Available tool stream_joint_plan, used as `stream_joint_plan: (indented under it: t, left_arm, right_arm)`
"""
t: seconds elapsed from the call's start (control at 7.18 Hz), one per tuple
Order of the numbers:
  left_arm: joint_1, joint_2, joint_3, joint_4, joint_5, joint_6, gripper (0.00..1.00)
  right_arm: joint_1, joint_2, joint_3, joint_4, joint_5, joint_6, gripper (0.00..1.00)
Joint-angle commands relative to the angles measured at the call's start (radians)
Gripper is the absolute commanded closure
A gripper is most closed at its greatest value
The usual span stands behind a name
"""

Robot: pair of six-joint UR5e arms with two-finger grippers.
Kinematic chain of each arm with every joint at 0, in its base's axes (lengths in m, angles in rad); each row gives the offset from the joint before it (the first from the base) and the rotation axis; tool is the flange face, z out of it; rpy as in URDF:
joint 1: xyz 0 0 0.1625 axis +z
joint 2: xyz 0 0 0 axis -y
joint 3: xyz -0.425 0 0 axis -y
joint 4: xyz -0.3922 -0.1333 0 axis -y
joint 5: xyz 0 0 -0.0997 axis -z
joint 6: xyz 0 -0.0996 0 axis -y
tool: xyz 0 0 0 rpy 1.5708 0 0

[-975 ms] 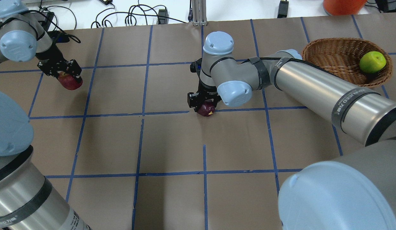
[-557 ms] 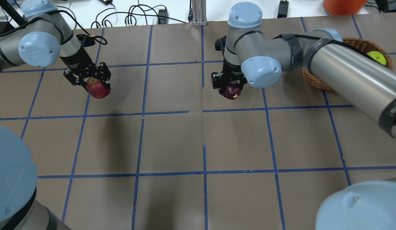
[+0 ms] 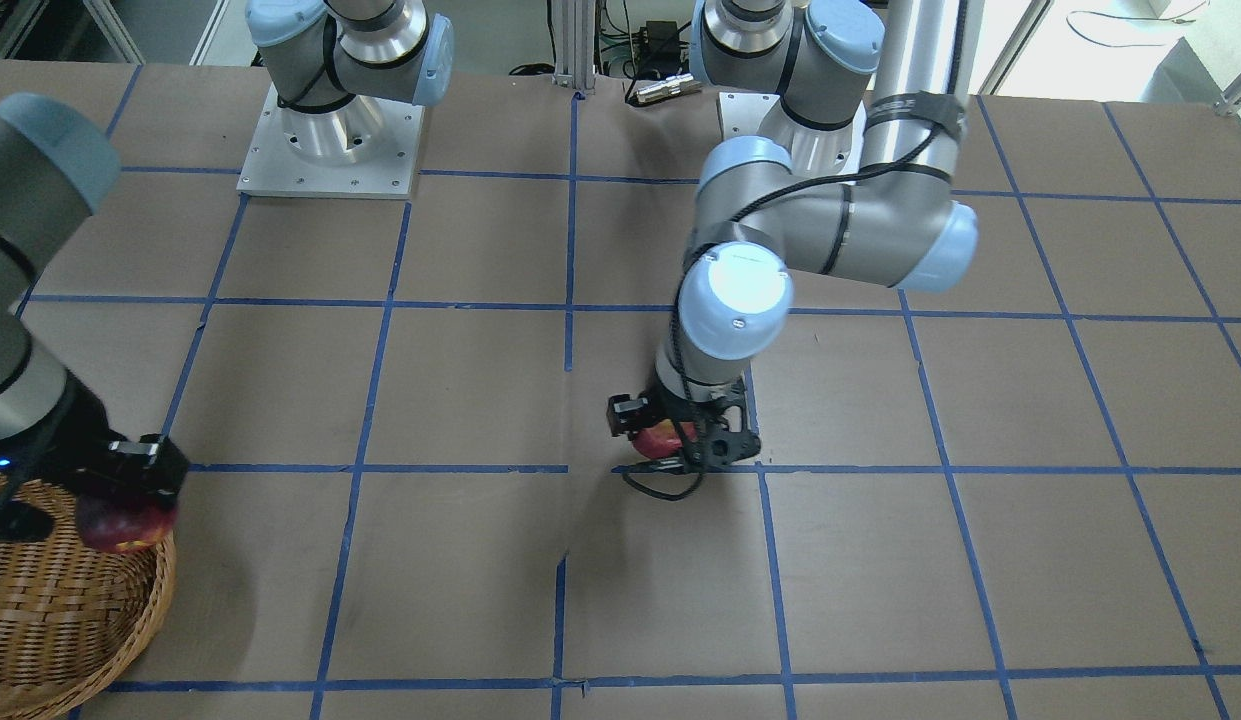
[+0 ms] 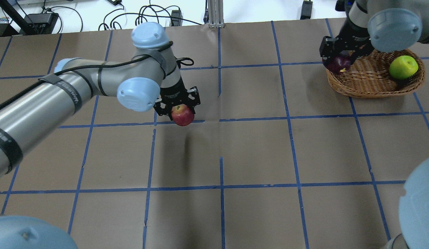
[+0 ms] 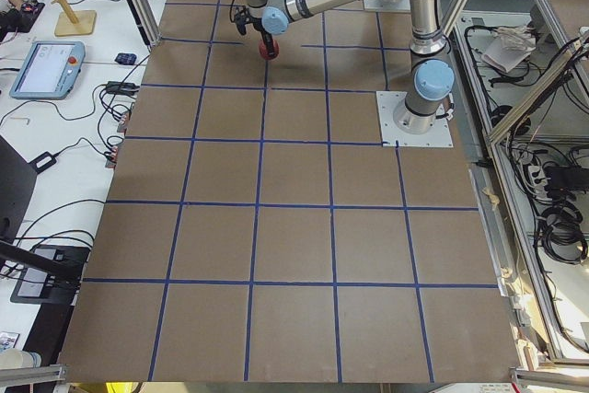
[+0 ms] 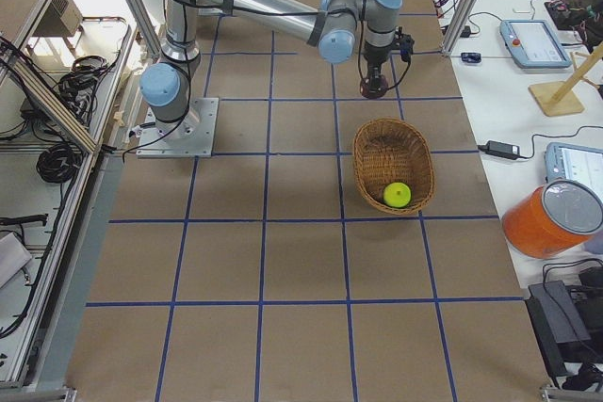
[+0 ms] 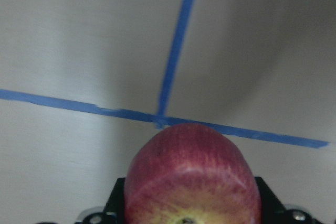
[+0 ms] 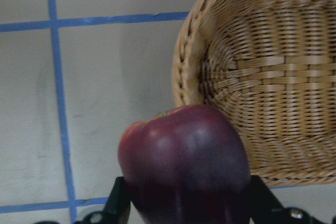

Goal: Put all apples into basket
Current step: 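Drop the purple apple in the basket while the left carries the red apple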

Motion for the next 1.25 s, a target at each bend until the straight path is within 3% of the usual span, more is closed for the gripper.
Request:
stream_joint_plan:
  t: [0.0, 0.14, 0.28, 0.56, 0.7, 0.84, 1.11]
  left_arm:
    - [-0.127, -0.063, -0.026, 0.153, 0.004, -0.178, 0.66]
    - [-0.131, -0.088, -0.028, 0.239, 0.006, -0.186, 0.29]
    - [-0.134, -0.089, -0.026, 0.301, 0.012, -0.184, 0.0]
    - [-0.106, -0.033, -0.003, 0.298, 0.018, -0.167, 0.0]
    - [-0.069, 0.019, 0.006, 0.254, 0.023, -0.155, 0.0]
    - [-0.038, 0.089, 0.012, 0.144, 0.024, -0.088, 0.0]
    - [0.069, 0.247, 0.04, -0.199, 0.023, 0.126, 0.0]
  right_arm:
    - [-0.121, 0.107, -0.075, -0.003, -0.046, -0.188, 1.0]
    - [-0.159, 0.15, -0.075, -0.05, -0.046, -0.216, 1.0]
    - [-0.179, 0.194, -0.074, -0.144, -0.05, -0.274, 1.0]
    - [-0.213, 0.247, -0.075, -0.174, -0.046, -0.285, 1.0]
    - [-0.213, 0.249, -0.074, -0.174, -0.043, -0.285, 0.31]
    - [-0.213, 0.244, -0.075, -0.168, -0.036, -0.282, 0.0]
    - [-0.195, 0.172, -0.075, -0.117, -0.038, -0.273, 0.0]
